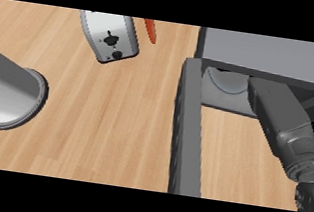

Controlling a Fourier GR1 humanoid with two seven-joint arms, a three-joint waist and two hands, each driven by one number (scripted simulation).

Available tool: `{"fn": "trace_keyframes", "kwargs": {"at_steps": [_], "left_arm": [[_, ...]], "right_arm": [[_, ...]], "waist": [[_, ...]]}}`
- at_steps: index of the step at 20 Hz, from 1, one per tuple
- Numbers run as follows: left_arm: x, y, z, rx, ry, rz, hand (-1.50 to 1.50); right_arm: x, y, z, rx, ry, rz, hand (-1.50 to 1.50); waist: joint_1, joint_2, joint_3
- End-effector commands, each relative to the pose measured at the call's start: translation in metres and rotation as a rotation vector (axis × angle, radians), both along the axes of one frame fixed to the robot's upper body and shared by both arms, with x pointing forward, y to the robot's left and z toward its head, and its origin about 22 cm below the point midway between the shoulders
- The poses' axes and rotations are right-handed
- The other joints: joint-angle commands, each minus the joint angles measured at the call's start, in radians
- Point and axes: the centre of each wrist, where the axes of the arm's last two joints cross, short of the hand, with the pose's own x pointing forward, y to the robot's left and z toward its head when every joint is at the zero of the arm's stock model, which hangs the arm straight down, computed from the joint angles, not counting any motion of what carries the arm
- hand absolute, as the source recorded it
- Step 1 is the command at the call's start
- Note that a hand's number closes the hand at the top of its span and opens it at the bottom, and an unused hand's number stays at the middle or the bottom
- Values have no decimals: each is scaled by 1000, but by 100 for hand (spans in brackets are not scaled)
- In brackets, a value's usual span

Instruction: Pick up the milk, place it into the microwave and close the microwave

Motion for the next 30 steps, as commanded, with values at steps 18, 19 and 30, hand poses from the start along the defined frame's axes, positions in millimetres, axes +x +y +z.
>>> {"fn": "trace_keyframes", "kwargs": {"at_steps": [18, 19, 30], "left_arm": [[25, -70, -68, 100, 104, -256, -150], [40, -62, -52, 108, 91, -266, -150], [70, -113, -69, 186, 85, -265, 150]], "right_arm": [[-75, -1, -120, 524, 120, 409, -150], [-68, 8, -111, 525, 115, 405, -150], [-151, -60, -176, 416, 212, 335, -150]], "waist": [[-126, -79, -24], [-123, -75, -23], [-175, -93, -26]]}}
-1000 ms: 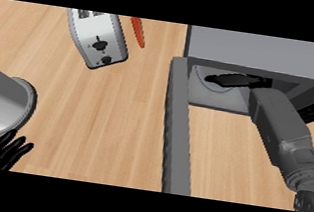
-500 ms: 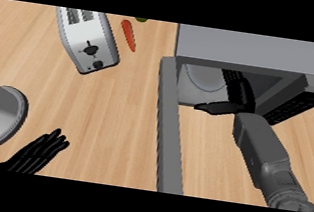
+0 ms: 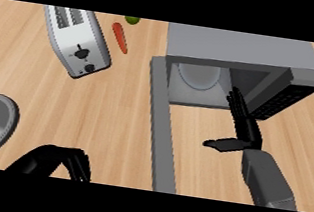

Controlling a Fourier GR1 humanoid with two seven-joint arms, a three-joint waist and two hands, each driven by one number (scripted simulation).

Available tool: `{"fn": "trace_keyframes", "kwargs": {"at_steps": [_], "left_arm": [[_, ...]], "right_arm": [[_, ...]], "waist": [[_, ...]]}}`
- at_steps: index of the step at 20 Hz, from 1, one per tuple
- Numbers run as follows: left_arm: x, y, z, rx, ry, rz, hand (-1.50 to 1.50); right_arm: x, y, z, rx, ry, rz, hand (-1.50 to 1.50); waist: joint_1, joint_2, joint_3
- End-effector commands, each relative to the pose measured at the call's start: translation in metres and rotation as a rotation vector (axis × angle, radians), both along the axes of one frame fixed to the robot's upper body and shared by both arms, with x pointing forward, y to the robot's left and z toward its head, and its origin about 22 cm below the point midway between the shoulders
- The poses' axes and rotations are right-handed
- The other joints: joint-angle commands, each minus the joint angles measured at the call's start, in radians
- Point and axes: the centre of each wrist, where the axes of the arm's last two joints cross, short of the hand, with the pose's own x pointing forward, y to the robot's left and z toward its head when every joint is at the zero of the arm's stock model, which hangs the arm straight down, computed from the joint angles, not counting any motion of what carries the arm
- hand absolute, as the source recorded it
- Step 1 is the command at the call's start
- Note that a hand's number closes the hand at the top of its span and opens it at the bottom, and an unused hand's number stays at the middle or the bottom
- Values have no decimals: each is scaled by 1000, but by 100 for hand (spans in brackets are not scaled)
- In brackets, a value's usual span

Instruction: Pick up the milk, place it into the microwave and close the microwave

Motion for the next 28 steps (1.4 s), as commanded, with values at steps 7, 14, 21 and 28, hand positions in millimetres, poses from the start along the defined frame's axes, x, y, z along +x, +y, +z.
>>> {"fn": "trace_keyframes", "kwargs": {"at_steps": [7, 14, 21, 28], "left_arm": [[37, -38, -13, 146, -14, -80, 150], [57, -74, -29, 169, -27, -123, 150], [55, -126, -58, 171, -78, -180, 150], [38, -187, -58, 202, 11, -267, 150]], "right_arm": [[-79, -83, -19, -15, 4, -68, -150], [-130, -126, 6, 6, -63, -111, -150], [-173, -141, 42, 35, -144, -49, -150], [-168, -138, 85, 113, -194, 83, -150]], "waist": [[-29, -2, -3], [-17, 5, -3], [-11, 13, -2], [-29, 17, -1]]}}
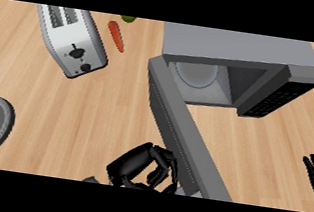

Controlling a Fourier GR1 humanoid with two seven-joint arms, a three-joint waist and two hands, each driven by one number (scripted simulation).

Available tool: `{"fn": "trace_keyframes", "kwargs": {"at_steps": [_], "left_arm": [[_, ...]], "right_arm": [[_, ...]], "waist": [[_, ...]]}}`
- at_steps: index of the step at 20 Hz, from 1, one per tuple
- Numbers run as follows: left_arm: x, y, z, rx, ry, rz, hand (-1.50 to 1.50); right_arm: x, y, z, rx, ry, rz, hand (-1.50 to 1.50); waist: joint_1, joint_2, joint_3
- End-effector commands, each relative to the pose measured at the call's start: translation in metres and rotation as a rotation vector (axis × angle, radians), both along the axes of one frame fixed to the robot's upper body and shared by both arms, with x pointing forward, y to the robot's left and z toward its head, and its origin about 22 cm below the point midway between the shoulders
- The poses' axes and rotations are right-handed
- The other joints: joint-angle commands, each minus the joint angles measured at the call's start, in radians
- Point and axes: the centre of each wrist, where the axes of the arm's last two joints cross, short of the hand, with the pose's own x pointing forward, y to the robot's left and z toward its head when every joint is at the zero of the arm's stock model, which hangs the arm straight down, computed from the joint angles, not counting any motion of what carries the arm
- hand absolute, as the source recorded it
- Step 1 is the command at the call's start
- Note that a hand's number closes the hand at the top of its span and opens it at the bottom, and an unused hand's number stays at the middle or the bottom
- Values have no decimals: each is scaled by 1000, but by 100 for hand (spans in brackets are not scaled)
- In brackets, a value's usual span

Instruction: Pick up the milk, place it into the microwave and close the microwave

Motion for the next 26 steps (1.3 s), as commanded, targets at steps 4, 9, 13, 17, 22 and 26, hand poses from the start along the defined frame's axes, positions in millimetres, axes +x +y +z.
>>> {"fn": "trace_keyframes", "kwargs": {"at_steps": [4, 9, 13, 17, 22, 26], "left_arm": [[-14, -57, 2, 49, 6, -18, 150], [-14, -73, 7, 49, -57, 43, 150], [3, -78, 10, 50, -83, 101, 150], [18, -88, 30, 37, -141, 188, 150], [36, -90, 41, -17, -131, 309, 150], [62, -95, 65, -50, -147, 374, 150]], "right_arm": [[-2, 1, 40, 76, -77, 195, -150], [8, 16, 72, 87, -153, 269, -150], [20, 35, 92, 69, -156, 331, -150], [13, 38, 101, 64, -149, 388, -150], [16, 41, 118, 58, -152, 416, -150], [15, 51, 122, 68, -144, 425, -150]], "waist": [[-6, 6, 1], [-49, 9, -1], [-62, 19, -3], [-94, 19, -2], [-124, 30, -4], [-136, 35, -2]]}}
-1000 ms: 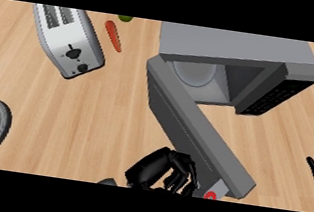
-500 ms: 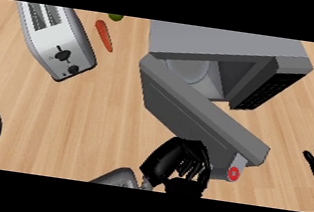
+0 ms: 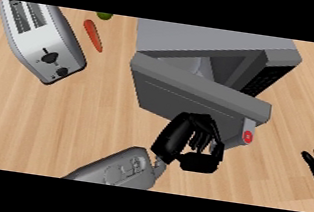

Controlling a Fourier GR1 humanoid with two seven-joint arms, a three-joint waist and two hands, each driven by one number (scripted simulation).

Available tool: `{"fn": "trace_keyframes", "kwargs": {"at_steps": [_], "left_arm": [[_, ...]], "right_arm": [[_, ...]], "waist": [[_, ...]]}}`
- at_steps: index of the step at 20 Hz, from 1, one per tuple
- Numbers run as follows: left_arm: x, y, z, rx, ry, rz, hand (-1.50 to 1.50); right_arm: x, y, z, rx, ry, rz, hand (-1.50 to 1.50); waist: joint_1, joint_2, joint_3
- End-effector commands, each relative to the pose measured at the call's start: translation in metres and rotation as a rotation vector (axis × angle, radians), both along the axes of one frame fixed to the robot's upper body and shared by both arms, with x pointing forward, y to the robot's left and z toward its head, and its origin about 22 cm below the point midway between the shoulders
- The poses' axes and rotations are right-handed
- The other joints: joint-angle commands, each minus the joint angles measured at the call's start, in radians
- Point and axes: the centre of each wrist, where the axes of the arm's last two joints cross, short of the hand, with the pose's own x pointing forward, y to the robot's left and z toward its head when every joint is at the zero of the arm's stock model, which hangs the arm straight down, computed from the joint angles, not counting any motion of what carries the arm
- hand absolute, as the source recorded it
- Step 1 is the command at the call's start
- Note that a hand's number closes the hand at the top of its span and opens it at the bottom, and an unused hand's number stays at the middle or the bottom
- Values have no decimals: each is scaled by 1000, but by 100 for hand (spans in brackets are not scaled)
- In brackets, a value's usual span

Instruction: Pick up the milk, place it into the microwave and close the microwave

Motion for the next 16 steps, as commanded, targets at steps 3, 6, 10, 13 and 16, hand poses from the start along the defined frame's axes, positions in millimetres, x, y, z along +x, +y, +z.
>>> {"fn": "trace_keyframes", "kwargs": {"at_steps": [3, 6, 10, 13, 16], "left_arm": [[34, -6, 22, -26, -59, 109, 150], [46, -6, 28, -41, -47, 157, 150], [59, -6, 36, -57, -48, 160, 150], [72, -2, 40, -88, -30, 201, 150], [81, 0, 47, -122, -3, 221, 150]], "right_arm": [[2, 12, 16, 5, -8, 12, -150], [-3, 4, 17, -4, 20, 10, -150], [4, 5, 30, -9, 5, 7, -150], [4, 7, 34, -9, 3, 14, -150], [3, 6, 38, 3, 7, 3, -150]], "waist": [[-26, 12, 0], [-35, 12, 2], [-47, 27, 2], [-50, 31, 2], [-59, 32, 2]]}}
